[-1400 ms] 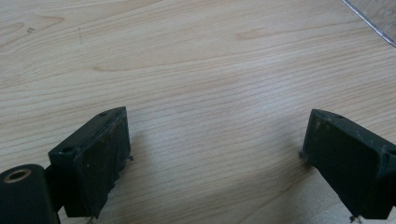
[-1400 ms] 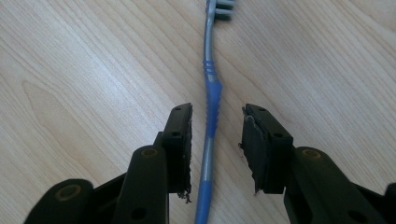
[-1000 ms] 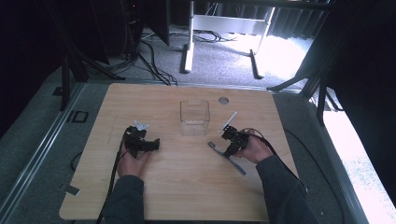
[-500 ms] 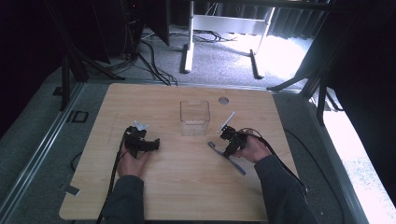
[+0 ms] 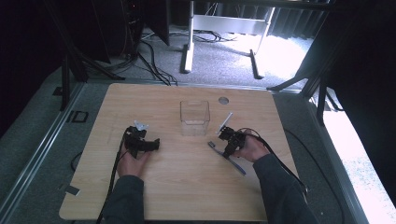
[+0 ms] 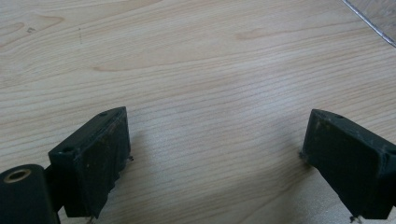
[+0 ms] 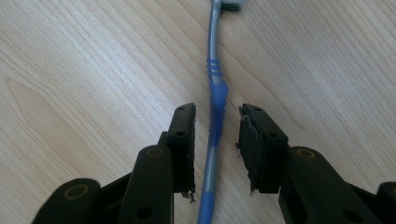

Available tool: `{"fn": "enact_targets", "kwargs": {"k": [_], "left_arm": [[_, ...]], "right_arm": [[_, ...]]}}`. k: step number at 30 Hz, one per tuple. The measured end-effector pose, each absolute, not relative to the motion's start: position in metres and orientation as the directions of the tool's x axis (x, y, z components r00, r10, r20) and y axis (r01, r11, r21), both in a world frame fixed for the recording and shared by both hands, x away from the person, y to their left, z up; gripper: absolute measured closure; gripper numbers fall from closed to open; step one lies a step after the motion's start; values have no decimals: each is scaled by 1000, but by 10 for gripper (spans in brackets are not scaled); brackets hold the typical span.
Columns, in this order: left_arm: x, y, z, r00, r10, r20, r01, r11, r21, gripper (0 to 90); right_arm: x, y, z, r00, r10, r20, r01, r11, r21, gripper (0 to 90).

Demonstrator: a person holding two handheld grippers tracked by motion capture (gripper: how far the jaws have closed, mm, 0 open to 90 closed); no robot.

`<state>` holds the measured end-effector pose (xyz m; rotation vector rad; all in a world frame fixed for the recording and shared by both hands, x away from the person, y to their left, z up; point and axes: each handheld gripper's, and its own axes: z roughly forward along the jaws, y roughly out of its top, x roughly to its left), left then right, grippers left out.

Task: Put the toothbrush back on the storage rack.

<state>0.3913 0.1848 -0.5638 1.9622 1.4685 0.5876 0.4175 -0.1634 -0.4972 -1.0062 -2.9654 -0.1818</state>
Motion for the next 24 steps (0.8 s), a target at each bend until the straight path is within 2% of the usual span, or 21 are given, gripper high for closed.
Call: {"fn": "enact_targets", "kwargs": {"k": [24], "left_arm": [[391, 185, -564, 286, 958, -10, 687, -197, 700, 79]], "right_arm": [[423, -158, -508, -791, 610, 43, 612, 788, 66, 700]]}}
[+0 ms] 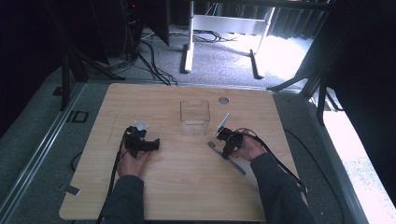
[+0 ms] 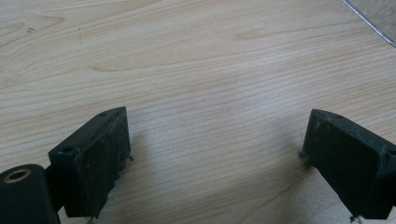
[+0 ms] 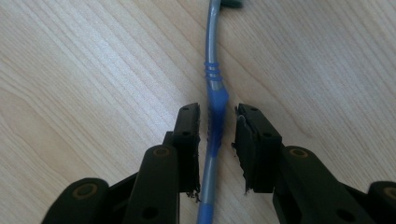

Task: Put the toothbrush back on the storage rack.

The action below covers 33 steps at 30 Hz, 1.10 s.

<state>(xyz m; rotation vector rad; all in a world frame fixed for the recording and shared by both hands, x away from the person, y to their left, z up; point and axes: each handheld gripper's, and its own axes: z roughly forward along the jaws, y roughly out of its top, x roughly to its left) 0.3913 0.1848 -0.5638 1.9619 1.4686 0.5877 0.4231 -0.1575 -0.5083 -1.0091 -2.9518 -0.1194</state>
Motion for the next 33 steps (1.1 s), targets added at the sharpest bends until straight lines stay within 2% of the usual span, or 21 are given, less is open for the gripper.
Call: {"fn": "enact_targets", "kwargs": {"k": [33], "left_arm": [[391, 185, -564, 286, 958, -10, 687, -197, 700, 79]], "right_arm": [[425, -152, -516, -797, 604, 23, 604, 796, 33, 774]]}}
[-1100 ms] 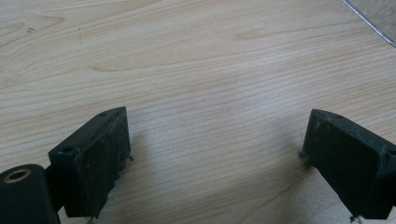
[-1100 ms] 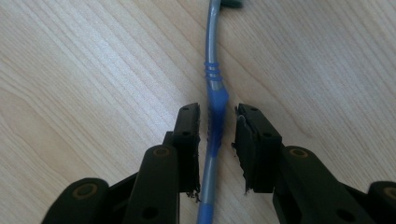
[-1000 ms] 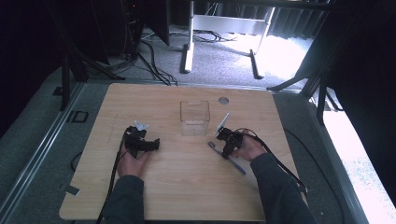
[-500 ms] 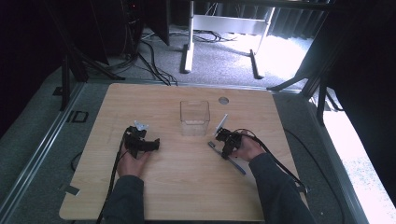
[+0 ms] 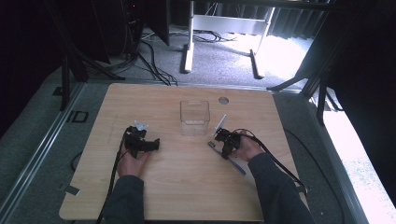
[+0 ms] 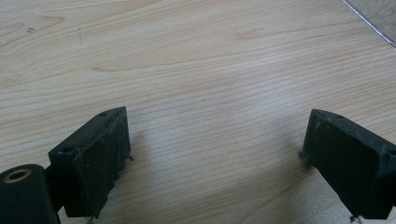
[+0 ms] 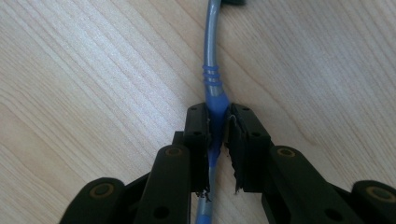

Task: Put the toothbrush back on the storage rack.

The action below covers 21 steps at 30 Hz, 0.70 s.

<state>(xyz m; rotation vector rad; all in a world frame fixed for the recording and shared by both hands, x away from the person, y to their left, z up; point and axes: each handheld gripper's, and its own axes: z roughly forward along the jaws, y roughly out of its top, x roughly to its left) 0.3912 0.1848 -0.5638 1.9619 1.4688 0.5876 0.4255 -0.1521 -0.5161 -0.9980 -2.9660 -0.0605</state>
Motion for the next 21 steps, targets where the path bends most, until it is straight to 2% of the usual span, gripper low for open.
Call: {"fn": "enact_targets", "kwargs": {"k": [11, 21], "left_arm": [[391, 185, -564, 286, 958, -10, 687, -198, 699, 79], [391, 185, -564, 286, 958, -10, 687, -198, 700, 79]], "right_arm": [[424, -152, -516, -801, 598, 2, 598, 801, 27, 813], [425, -159, -502, -788, 615, 21, 615, 785, 77, 815]]}}
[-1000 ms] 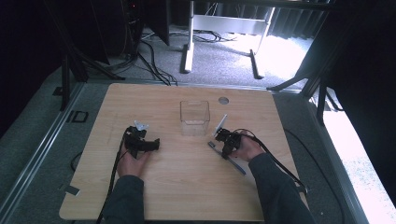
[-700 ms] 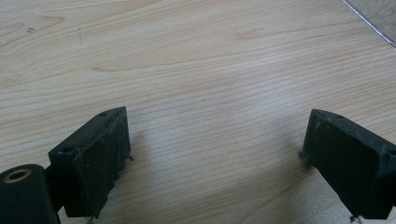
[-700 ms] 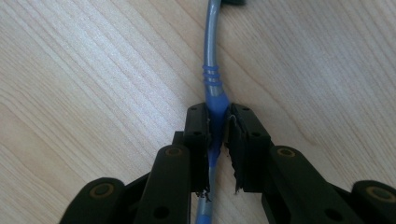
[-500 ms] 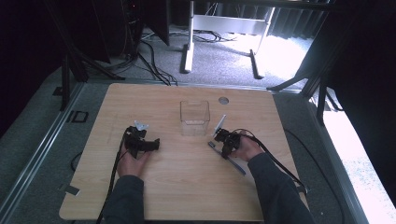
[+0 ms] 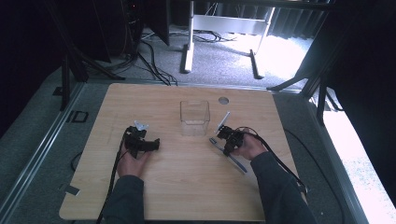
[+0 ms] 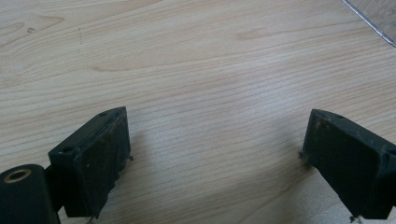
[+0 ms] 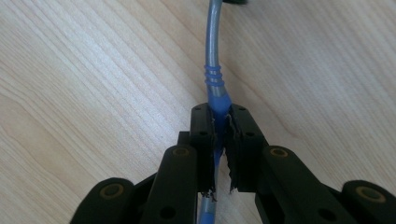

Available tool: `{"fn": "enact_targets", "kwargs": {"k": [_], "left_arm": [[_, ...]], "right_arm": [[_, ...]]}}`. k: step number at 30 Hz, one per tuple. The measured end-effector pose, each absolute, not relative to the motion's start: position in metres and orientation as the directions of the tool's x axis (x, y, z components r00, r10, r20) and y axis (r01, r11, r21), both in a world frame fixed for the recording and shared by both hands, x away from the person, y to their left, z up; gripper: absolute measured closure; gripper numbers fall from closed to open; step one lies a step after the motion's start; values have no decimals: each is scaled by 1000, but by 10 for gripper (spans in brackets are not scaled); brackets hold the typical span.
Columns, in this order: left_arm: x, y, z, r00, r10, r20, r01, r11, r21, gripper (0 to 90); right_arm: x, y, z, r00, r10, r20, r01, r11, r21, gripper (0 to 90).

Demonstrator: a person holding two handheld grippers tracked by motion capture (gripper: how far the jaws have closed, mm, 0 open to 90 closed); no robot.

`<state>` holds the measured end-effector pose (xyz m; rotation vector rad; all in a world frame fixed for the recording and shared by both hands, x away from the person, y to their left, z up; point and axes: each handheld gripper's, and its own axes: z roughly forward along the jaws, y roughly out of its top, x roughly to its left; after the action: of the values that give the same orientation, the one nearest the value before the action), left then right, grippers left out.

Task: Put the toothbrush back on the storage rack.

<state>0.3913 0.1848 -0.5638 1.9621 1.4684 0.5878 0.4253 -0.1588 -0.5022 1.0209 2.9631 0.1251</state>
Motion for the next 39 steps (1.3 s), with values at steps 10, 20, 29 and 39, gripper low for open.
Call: {"fn": "enact_targets", "kwargs": {"k": [10, 20, 29, 39], "left_arm": [[391, 185, -564, 286, 958, -10, 687, -198, 700, 79], [391, 185, -564, 286, 958, -10, 687, -197, 700, 79], [391, 185, -564, 286, 958, -10, 687, -198, 700, 79], [391, 185, -564, 286, 958, -10, 687, -198, 700, 79]], "right_arm": [[426, -163, -493, -772, 634, 34, 633, 764, 123, 815], [427, -167, -484, -744, 668, 15, 660, 732, 172, 815], [428, -170, -478, -726, 688, 5, 671, 707, 223, 815], [429, -172, -472, -707, 707, 6, 679, 676, 285, 814]]}}
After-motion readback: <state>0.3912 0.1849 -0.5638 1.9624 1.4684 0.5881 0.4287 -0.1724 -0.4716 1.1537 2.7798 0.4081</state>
